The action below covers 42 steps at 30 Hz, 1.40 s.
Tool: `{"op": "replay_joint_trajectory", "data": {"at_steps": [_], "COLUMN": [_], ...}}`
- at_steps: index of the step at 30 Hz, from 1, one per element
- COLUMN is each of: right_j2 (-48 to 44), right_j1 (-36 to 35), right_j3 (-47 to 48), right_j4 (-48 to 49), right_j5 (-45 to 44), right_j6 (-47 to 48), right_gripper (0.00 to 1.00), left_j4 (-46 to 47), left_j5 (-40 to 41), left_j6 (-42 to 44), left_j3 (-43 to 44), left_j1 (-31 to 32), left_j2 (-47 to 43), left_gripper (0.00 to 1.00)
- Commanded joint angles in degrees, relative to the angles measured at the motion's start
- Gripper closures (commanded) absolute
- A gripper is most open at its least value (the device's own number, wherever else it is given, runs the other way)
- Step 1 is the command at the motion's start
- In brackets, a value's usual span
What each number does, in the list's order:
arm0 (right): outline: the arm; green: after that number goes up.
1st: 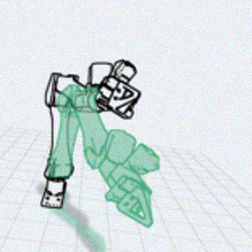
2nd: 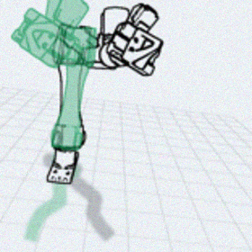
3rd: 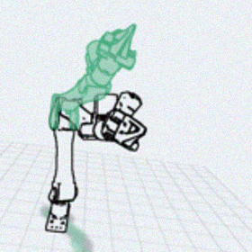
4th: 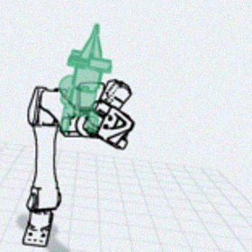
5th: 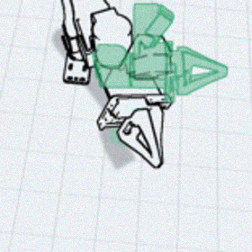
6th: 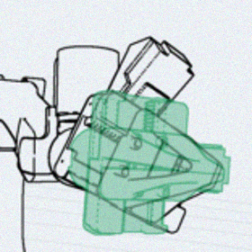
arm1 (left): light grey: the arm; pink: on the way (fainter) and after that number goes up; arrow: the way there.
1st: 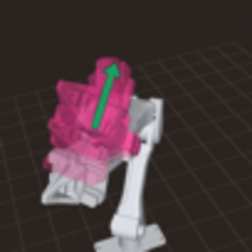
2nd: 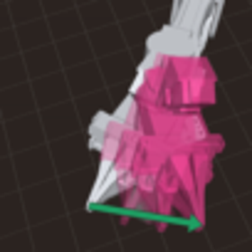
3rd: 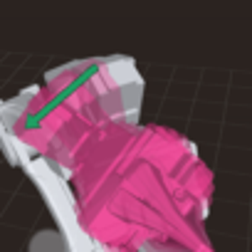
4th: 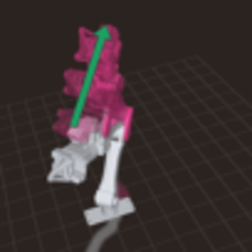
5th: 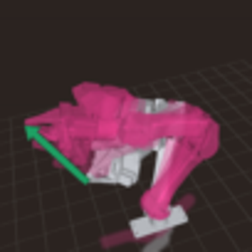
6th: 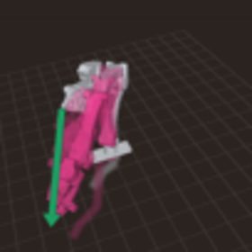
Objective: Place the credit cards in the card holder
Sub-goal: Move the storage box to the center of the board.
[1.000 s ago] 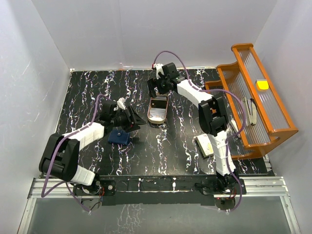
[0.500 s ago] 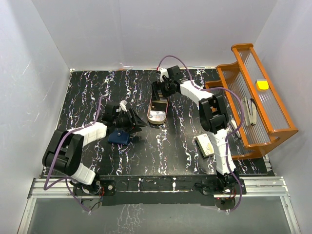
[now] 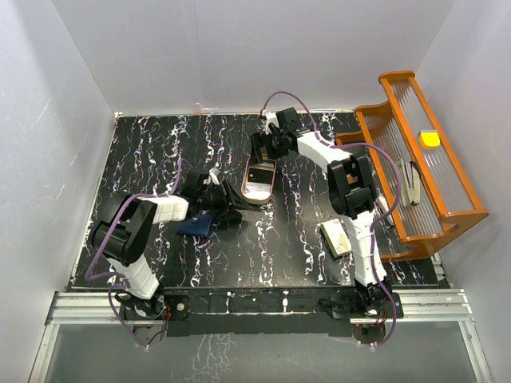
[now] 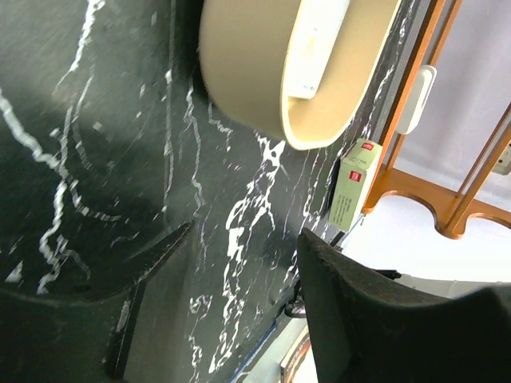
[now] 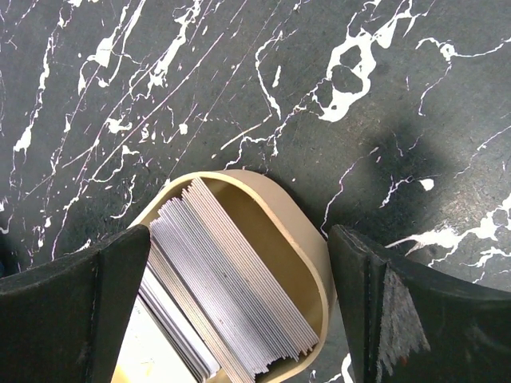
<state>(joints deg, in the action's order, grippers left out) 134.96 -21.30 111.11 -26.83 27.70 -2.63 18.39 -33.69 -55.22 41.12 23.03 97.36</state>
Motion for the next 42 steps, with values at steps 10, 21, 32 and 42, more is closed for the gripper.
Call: {"op": "replay_joint_trajectory", "data": {"at_steps": [10,21,32,42], "right_j2": [-8.9,-18.8,-30.0,-38.9], "right_j1": [1.3,1.3,1.4,0.9], "right_j3": [-9.7,-26.2,-40.4,-51.3], "right_j4": [1.9,4.3,8.5,15.1], "right_j5": [-1.0,-5.3,-8.4,-3.2], "right_j6": [-8.6,-17.0,-21.8,-27.0], "right_gripper": [0.13,0.18,0.17,0.20], "left_j4": [-5.0,-15.5,-19.5,-24.6], "left_j5": [6.5,16.7,10.9,11.9], "left_j6": [5.1,11.7,9.6,7.8], "left_j3": [7.4,9.5,6.6,9.1], "left_j1": [1.4,1.4,1.7,3.8], "left_j2": [1.3,-2.4,-8.6,-14.9], "left_gripper": [0.62,0.65,0.42,0.39]}}
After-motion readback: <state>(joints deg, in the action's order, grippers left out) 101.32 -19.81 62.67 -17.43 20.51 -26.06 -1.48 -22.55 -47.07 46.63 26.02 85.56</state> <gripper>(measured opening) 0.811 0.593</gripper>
